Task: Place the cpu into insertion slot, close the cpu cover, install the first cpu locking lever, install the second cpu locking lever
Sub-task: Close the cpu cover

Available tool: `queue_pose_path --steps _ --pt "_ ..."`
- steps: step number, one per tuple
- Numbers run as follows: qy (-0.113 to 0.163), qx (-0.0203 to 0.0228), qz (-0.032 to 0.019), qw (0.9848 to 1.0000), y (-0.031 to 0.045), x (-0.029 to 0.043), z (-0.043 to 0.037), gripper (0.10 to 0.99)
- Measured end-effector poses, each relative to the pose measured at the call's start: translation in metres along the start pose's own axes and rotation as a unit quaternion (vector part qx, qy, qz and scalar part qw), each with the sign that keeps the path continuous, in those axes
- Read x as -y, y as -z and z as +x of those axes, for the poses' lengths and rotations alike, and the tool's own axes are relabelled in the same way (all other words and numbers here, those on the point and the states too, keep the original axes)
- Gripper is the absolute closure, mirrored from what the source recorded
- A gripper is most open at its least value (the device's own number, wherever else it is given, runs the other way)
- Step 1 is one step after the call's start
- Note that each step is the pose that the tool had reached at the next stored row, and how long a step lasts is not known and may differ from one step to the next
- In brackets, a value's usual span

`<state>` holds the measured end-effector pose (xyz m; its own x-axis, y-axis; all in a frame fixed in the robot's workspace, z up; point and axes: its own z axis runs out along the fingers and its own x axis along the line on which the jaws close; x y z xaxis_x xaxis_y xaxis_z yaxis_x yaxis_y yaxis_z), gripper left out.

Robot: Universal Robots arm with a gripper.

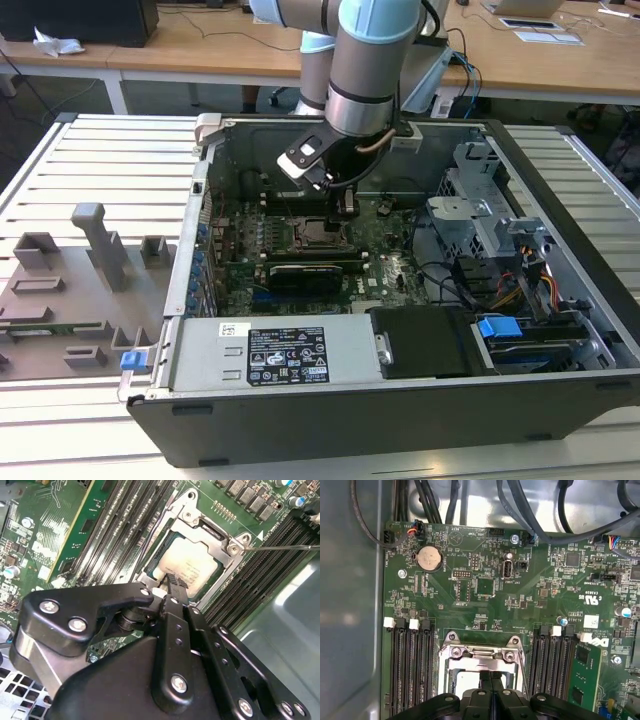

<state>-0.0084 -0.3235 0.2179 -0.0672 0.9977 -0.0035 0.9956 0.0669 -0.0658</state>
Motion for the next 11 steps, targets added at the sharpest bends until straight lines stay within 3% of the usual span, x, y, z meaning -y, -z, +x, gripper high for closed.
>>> queue_pose_path --steps 6,11 --pt "0.0 0.0 0.0 1.0 0.0081 -0.0006 -0.0001 0.976" --pt "0.0 0.0 0.0 1.0 0.0234 0.0004 -0.0002 0.976"
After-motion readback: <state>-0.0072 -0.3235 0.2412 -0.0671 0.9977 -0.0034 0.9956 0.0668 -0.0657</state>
